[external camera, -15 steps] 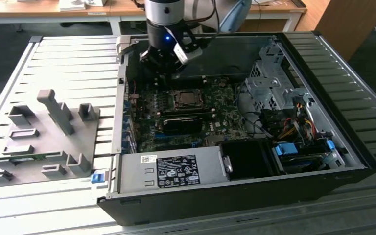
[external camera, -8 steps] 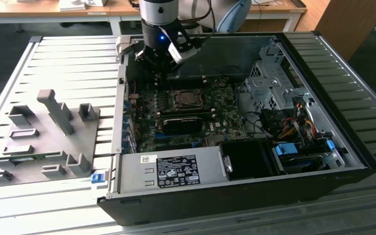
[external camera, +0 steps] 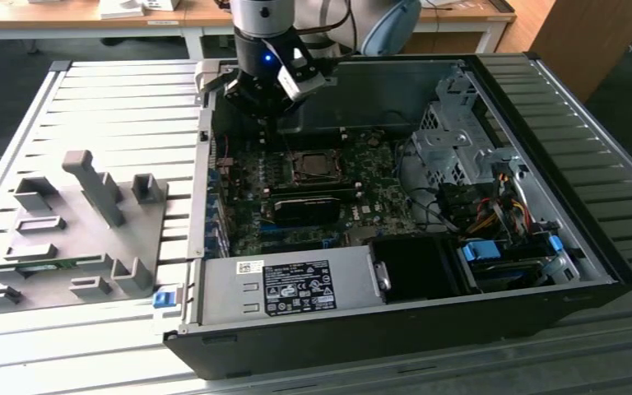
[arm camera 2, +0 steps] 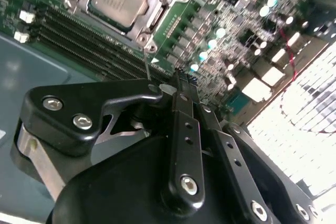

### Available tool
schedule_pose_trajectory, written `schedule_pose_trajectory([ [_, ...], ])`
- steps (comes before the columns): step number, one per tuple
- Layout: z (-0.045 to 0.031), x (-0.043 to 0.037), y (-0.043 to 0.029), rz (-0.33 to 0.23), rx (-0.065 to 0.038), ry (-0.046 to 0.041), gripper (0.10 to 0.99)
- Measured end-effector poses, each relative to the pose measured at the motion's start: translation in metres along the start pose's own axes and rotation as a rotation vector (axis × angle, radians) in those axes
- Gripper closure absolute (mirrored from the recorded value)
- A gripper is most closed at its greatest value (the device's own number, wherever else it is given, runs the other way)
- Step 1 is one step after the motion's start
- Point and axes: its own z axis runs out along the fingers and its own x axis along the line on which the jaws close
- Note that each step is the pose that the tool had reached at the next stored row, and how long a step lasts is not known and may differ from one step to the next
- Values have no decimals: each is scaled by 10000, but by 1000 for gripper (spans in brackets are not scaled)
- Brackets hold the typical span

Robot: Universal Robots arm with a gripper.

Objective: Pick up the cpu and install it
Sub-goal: 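Install the first cpu locking lever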

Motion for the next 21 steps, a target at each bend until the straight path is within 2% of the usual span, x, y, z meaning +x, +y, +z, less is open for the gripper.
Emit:
schedule_pose_trajectory([
  [15,8,-6,41,0,-5,-1,980],
  [21,10,-80,41,0,-5,-1,980],
])
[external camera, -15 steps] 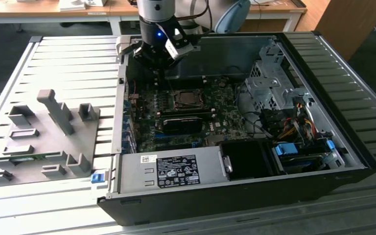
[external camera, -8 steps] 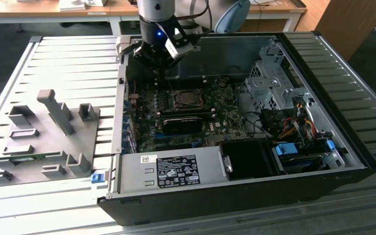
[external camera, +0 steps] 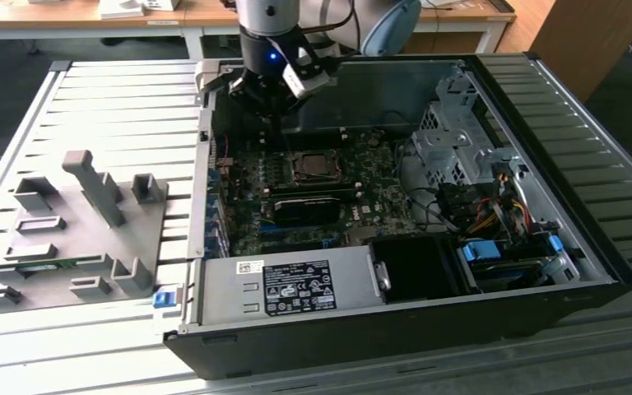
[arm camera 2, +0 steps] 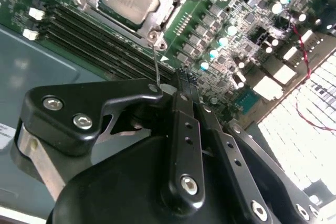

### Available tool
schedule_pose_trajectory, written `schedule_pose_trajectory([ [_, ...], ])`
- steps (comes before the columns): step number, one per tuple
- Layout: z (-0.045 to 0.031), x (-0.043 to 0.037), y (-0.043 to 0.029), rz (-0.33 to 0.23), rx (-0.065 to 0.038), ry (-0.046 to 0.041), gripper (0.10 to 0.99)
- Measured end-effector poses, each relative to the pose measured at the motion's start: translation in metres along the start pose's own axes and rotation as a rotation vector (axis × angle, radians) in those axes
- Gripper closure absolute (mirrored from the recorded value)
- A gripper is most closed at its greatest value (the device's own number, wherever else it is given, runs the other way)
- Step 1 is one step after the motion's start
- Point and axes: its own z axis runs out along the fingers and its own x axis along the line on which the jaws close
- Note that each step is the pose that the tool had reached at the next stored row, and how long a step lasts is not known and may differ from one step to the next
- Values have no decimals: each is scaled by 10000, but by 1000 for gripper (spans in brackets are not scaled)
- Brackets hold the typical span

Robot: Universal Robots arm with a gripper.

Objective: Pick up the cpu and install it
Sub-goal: 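Install the first cpu locking lever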

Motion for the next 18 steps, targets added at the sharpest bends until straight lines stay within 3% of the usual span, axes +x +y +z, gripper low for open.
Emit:
schedule_pose_trajectory([
  [18,4,-302,-8,0,1,2,980],
])
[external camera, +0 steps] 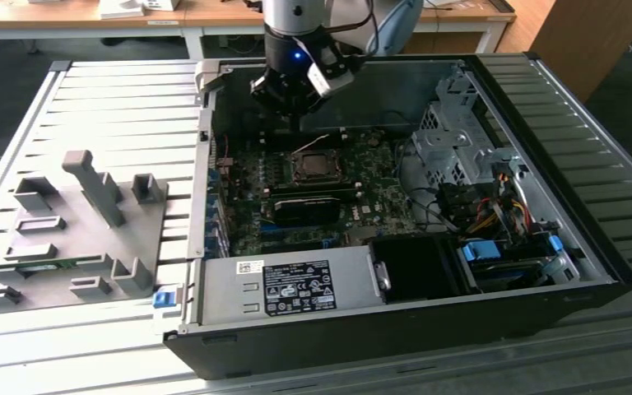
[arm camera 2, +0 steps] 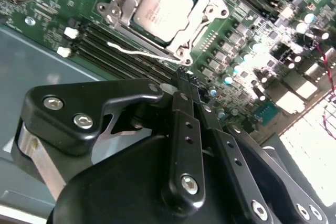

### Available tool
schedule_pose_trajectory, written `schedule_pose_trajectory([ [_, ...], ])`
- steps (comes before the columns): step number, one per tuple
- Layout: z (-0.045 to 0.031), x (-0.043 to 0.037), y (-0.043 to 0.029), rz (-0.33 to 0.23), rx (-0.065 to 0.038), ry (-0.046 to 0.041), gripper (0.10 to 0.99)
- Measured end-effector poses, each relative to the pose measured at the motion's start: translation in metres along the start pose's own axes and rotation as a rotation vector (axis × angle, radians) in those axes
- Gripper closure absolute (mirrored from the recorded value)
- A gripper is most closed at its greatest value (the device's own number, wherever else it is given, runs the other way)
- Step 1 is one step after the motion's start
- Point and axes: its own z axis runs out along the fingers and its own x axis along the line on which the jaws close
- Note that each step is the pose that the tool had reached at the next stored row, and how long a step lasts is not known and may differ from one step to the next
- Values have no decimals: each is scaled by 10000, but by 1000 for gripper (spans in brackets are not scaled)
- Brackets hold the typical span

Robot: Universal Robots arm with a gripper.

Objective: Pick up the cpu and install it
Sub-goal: 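Install the first cpu locking lever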

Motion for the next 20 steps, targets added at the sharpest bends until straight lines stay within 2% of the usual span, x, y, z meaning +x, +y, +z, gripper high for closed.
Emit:
schedule_pose_trajectory([
  [2,1,-18,-1,0,-16,-1,980],
  [3,2,-20,-2,2,-126,-3,980],
  [5,4,-20,-5,4,-455,-13,980],
  [6,8,-20,-7,6,-531,-15,980],
  [8,16,-20,-11,7,-555,-18,980],
  [20,46,-43,-21,9,-553,-16,980],
])
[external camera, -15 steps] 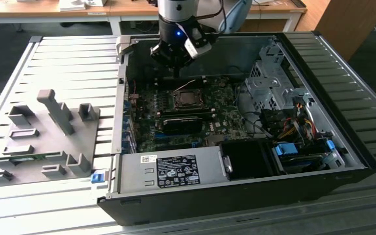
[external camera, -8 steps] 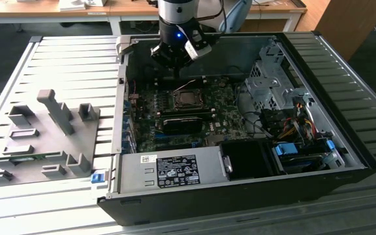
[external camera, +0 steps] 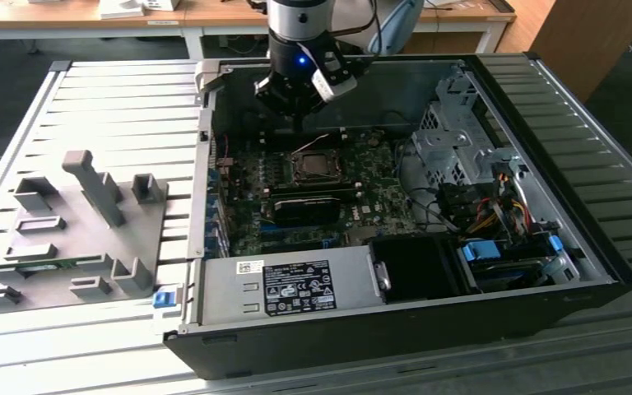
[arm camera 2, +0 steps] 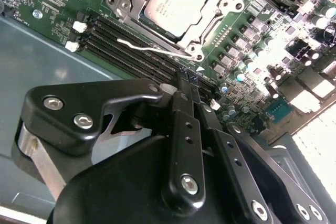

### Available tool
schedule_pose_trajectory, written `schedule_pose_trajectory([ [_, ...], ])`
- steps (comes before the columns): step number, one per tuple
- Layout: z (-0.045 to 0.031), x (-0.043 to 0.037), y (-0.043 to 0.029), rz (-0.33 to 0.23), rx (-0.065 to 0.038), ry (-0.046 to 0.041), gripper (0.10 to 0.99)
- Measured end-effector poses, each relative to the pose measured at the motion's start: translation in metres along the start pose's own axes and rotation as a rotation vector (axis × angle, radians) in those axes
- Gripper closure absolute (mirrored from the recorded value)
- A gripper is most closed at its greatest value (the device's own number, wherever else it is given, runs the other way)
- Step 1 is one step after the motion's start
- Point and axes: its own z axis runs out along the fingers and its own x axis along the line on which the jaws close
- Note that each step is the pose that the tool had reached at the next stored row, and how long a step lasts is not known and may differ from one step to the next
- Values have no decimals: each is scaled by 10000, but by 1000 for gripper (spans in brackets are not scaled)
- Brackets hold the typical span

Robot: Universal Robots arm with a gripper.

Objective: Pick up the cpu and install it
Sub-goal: 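Install the first cpu locking lever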

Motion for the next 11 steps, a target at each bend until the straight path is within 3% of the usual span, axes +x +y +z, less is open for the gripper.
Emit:
schedule_pose_trajectory([
  [11,20,-6,-2,-1,-1,-1,980],
])
